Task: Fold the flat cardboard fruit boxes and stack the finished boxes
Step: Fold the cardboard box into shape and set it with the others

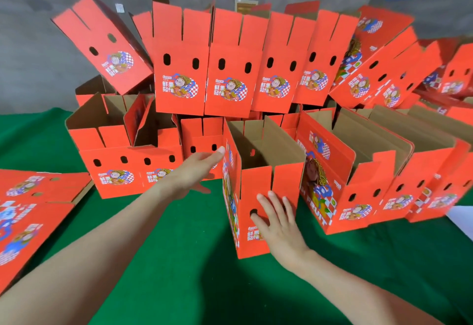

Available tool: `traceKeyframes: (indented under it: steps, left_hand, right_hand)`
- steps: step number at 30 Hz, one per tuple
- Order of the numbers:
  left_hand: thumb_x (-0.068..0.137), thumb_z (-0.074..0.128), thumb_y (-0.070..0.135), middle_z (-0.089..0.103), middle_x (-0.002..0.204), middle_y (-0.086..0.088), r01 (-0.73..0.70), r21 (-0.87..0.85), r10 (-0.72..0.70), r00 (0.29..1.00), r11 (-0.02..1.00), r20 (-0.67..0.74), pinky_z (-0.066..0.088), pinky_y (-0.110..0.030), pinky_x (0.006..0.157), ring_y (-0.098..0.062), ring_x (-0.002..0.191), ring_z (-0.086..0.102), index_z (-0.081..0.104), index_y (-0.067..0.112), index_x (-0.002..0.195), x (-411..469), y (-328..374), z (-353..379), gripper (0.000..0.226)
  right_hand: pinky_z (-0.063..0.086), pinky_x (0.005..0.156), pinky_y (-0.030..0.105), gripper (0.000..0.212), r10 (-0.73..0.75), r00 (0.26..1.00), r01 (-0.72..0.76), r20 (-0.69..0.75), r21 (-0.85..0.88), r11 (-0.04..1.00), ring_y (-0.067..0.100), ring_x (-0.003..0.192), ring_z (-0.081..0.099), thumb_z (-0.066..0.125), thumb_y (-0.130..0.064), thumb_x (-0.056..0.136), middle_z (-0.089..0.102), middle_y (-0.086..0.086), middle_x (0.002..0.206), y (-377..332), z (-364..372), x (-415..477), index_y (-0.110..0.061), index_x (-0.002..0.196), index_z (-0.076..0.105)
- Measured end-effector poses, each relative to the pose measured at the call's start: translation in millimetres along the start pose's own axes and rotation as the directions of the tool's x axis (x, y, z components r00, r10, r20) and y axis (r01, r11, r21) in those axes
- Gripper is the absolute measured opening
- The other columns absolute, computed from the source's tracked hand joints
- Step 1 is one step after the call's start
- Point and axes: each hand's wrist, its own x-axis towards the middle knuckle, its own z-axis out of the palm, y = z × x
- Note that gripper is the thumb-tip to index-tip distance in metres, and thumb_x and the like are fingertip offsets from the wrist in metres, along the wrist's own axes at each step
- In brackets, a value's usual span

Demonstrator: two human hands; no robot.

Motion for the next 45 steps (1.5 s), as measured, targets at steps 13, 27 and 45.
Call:
traceKeyframes:
  steps: [13, 27, 45]
  left_hand:
    - [0.082, 0.067, 0.046, 0.035, 0.146, -0.01, 0.252, -0.15, -0.236, 0.965, 0.956, 0.116, 0.056, -0.045, 0.06, -0.04, 0.109, 0.054, 0.04, 0.014, 0.138, 32, 6, 38, 0.07]
    - [0.089, 0.043, -0.002, 0.051, 0.079, -0.011, 0.186, -0.374, -0.081, 0.957, 0.908, 0.279, 0.056, -0.053, 0.072, -0.029, 0.066, 0.058, 0.051, 0.009, 0.08, 66, 35, 132, 0.017]
    - [0.103, 0.026, 0.041, 0.053, 0.122, -0.004, 0.275, -0.4, -0.163, 0.942, 0.874, 0.292, 0.043, -0.041, 0.085, -0.025, 0.106, 0.052, 0.055, 0.02, 0.111, 97, -4, 118, 0.038]
  right_hand:
    - [0.038, 0.101, 0.046, 0.036, 0.068, 0.998, -0.067, 0.007, 0.286, 0.956, 0.034, 0.092, 0.061, 0.076, -0.017, 0.077, 0.063, 0.011, 0.092, 35, -61, 63, -0.006, 0.108, 0.062]
    - [0.033, 0.074, 0.037, 0.025, 0.035, 0.947, -0.086, 0.321, 0.146, 0.986, 0.028, 0.103, 0.052, 0.053, -0.019, 0.094, 0.056, 0.005, 0.104, 155, -65, 42, -0.016, 0.118, 0.048]
    - [0.019, 0.115, 0.035, 0.074, 0.211, 0.906, -0.273, 0.366, 0.125, 0.954, 0.025, 0.147, 0.01, 0.056, -0.016, 0.09, 0.006, 0.01, 0.16, 113, -51, 100, -0.013, 0.151, 0.016]
